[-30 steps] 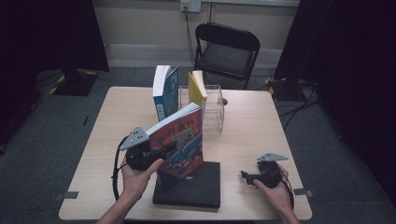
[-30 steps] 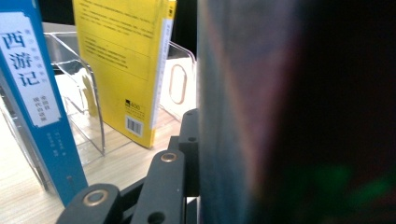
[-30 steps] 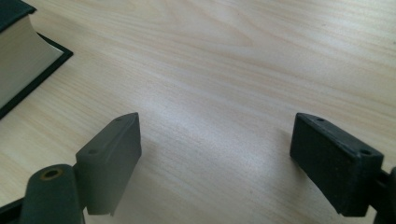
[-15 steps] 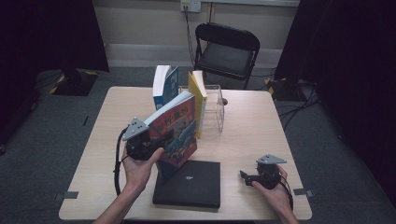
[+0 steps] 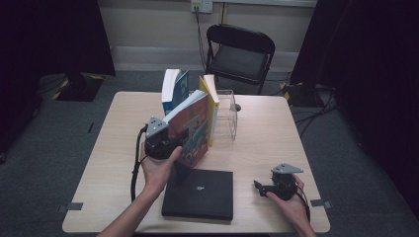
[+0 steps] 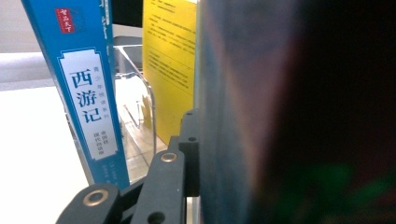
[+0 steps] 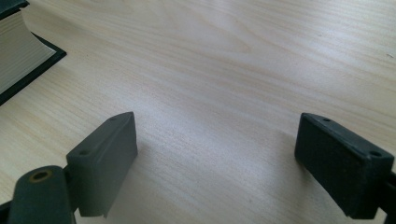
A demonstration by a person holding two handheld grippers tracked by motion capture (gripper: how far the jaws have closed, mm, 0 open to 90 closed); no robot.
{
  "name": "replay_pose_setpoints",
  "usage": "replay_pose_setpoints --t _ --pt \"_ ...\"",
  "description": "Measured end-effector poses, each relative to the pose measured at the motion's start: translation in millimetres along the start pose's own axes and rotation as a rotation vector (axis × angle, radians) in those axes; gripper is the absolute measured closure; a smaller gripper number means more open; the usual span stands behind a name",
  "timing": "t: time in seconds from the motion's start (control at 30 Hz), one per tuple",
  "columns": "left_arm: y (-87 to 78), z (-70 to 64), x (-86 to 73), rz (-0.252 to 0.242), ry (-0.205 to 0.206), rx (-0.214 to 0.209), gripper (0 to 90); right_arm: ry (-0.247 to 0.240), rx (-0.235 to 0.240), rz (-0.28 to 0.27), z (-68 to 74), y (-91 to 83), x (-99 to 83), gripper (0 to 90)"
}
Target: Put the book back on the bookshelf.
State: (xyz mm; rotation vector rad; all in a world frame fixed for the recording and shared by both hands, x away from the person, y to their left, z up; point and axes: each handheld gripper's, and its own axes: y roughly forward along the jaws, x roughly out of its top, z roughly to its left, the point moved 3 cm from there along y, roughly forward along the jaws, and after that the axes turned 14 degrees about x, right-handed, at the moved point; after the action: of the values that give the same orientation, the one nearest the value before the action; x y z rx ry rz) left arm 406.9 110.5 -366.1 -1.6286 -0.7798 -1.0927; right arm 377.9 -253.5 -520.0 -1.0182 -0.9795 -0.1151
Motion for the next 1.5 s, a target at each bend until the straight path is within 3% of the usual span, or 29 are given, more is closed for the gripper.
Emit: replay_pose_setpoints --t 0.2,0.67,0.97,1.0,1.1,1.2,1.27,1.5 --pt "10.4 1.6 3.4 0.0 -0.019 0.026 74.6 0.0 0.001 0.0 0.0 0.0 0.0 12.9" --pt "47.3 -0.4 12.6 0.018 -0.031 0.138 74.6 0.0 0.001 0.0 0.0 0.0 0.0 12.9" --pt "62.8 -2.7 21.3 -0.015 -0.039 0.178 74.6 -0.001 0.001 0.0 -0.1 0.1 0.0 12.9" --pt "68.8 -3.9 21.0 -0.032 -0.031 0.2 74.6 -0.001 0.001 0.0 -0.1 0.1 0.0 12.9" --pt "76.8 -5.4 19.1 -0.031 -0.051 0.208 74.6 -0.001 0.002 -0.001 0.0 0.0 0.0 13.0" --pt "83.7 -8.4 15.1 -0.055 -0.014 0.23 74.6 0.0 0.002 -0.001 0.1 0.1 0.0 13.0" --pt "87.1 -10.1 12.1 -0.057 -0.019 0.24 74.6 0.0 0.002 -0.001 0.0 0.0 0.0 13.0" --pt "87.8 -12.4 -0.2 -0.066 -0.014 0.237 74.4 -0.001 0.001 -0.001 0.0 0.0 0.0 13.0"
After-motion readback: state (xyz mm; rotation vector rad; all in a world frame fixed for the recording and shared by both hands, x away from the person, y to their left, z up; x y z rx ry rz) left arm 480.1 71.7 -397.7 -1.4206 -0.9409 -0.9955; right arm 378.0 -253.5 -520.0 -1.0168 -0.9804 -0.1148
